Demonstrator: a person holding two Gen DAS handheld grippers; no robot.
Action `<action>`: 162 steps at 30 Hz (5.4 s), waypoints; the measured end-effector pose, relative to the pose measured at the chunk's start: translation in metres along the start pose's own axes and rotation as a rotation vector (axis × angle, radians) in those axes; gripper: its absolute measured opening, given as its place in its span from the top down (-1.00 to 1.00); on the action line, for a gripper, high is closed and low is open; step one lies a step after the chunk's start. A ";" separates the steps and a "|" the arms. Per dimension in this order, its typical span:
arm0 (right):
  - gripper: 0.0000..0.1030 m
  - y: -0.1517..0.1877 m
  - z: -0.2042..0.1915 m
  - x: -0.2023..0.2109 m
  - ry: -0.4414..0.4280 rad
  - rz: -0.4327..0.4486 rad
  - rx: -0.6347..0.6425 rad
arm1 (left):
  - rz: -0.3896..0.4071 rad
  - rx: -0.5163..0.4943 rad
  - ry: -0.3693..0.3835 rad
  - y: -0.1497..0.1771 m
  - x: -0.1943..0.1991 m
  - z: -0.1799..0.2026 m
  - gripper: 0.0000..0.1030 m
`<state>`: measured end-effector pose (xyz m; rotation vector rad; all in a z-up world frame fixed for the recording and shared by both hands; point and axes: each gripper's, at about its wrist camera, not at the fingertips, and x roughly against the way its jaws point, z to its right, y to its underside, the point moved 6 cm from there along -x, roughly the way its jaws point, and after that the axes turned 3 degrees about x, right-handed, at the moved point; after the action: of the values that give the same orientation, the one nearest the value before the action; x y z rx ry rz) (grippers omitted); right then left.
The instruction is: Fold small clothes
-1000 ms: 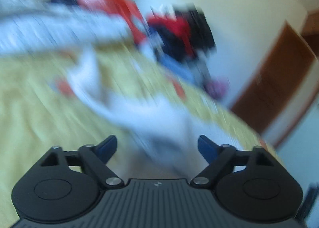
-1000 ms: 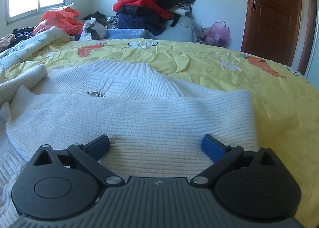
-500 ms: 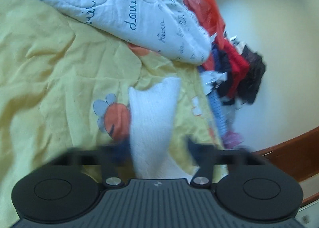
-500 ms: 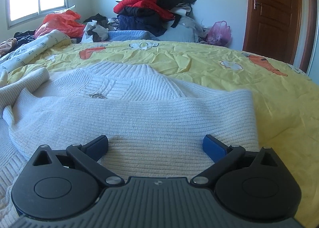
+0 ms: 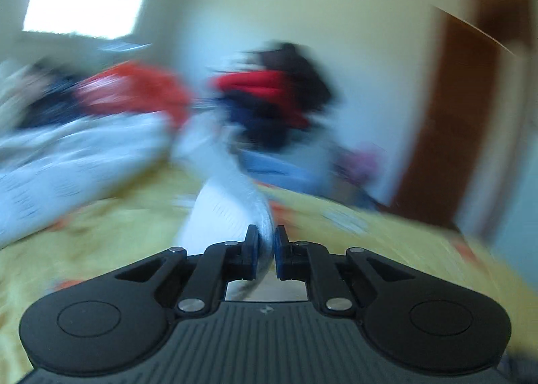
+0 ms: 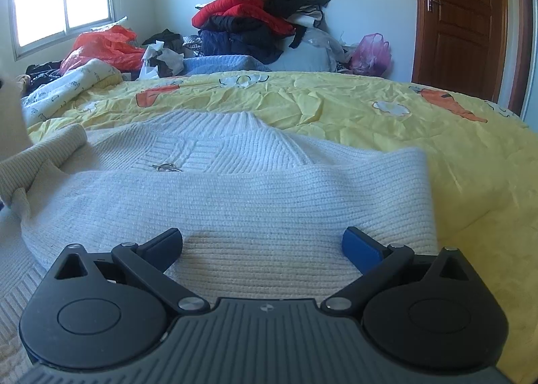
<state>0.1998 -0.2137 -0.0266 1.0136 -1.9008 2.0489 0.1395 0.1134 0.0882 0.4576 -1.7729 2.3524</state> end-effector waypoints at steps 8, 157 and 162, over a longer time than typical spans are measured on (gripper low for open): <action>-0.95 -0.001 0.009 0.005 -0.052 0.027 -0.074 | -0.461 -0.063 0.307 0.111 -0.021 0.088 0.76; -0.97 0.075 -0.052 0.091 0.173 -0.048 -0.069 | -0.237 -0.346 0.020 0.135 -0.012 0.072 -1.00; -0.96 0.075 -0.051 0.090 0.173 -0.048 -0.069 | -0.237 -0.346 0.020 0.135 -0.012 0.072 -1.00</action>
<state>0.0721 -0.2073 -0.0337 0.8291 -1.8287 1.9603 0.1200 0.0068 -0.0205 0.5519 -1.9424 1.8411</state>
